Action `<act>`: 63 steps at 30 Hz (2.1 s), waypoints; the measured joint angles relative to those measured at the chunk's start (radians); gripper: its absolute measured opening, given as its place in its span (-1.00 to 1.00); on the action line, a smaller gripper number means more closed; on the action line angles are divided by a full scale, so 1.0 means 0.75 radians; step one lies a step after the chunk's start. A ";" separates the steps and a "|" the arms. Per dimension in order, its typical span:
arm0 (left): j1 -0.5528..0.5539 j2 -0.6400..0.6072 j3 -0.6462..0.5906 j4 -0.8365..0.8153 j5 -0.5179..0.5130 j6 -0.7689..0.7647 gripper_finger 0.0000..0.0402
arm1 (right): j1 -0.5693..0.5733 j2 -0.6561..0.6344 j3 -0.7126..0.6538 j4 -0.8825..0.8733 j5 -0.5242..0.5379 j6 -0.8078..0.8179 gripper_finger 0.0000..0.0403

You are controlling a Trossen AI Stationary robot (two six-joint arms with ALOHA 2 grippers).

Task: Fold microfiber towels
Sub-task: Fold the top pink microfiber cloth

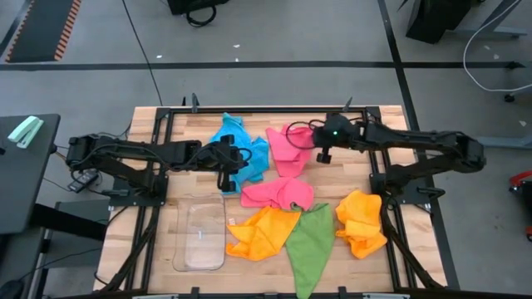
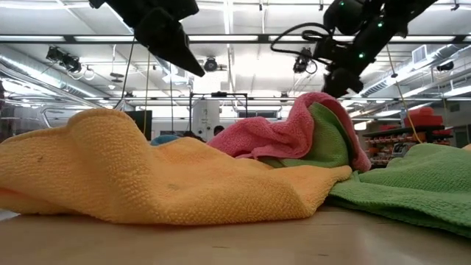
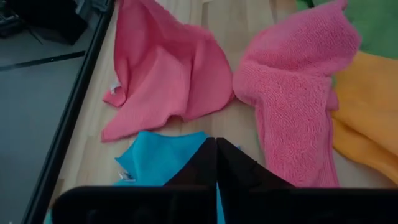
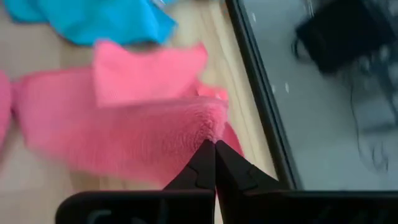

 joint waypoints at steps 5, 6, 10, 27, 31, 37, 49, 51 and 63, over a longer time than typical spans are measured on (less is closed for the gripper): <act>0.000 0.000 0.000 0.009 0.000 0.001 -0.86 | -0.035 -0.009 0.012 -0.179 0.001 0.194 -0.98; 0.000 0.000 0.000 0.015 0.000 0.001 -0.86 | -0.041 0.001 0.012 -0.211 0.001 0.233 -0.98; 0.000 0.000 0.000 0.032 0.000 0.012 -0.93 | -0.067 0.048 0.012 -0.350 0.003 0.366 -0.97; 0.000 0.000 0.000 0.080 0.000 0.048 -0.88 | 0.101 0.089 0.180 -0.578 -0.016 0.400 -0.17; 0.000 0.000 0.000 0.079 -0.001 0.051 -0.94 | 0.217 0.089 0.100 -0.421 -0.114 0.245 -0.15; 0.000 0.000 0.000 0.082 -0.001 0.065 -0.91 | 0.331 0.089 -0.053 -0.214 -0.173 0.272 -0.20; -0.008 0.001 0.001 0.104 0.000 0.072 -0.95 | 0.348 0.365 -0.188 0.099 -0.263 0.398 -0.30; -0.010 0.001 0.001 0.104 0.000 0.072 -0.95 | 0.347 0.425 -0.188 0.147 -0.261 0.367 -0.30; -0.064 -0.292 -0.074 0.106 -0.001 0.085 -0.97 | 0.336 0.462 -0.188 0.148 -0.209 0.350 -0.48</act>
